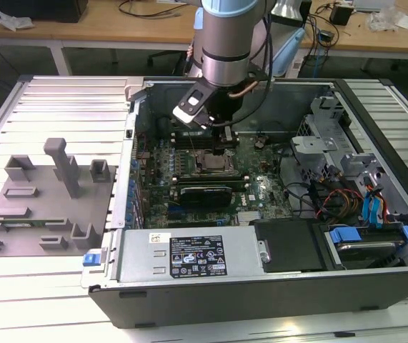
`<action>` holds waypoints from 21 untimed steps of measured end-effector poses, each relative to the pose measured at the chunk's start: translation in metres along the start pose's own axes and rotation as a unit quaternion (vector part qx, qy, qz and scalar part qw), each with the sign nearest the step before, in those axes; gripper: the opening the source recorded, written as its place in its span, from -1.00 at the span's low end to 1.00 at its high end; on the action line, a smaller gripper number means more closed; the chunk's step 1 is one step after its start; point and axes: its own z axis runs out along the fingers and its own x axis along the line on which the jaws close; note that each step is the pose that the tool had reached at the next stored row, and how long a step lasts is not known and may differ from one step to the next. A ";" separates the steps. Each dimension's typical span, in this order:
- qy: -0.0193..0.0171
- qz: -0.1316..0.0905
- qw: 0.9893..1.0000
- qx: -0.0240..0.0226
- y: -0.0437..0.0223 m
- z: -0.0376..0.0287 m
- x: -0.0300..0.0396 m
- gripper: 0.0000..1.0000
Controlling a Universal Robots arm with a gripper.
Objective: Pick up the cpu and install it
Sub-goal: 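Close the cpu cover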
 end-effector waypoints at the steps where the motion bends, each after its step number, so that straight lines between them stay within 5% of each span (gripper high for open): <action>1: 0.000 -0.006 1.000 0.000 0.0000 0.0000 0.0000 -0.79; 6: 0.001 -0.048 0.999 -0.001 0.0000 0.0000 0.0000 -0.79; 9: 0.002 -0.076 0.997 -0.002 0.0000 0.0000 0.0000 -0.79; 21: 0.004 -0.153 0.988 -0.004 0.0000 0.0000 0.0000 -0.79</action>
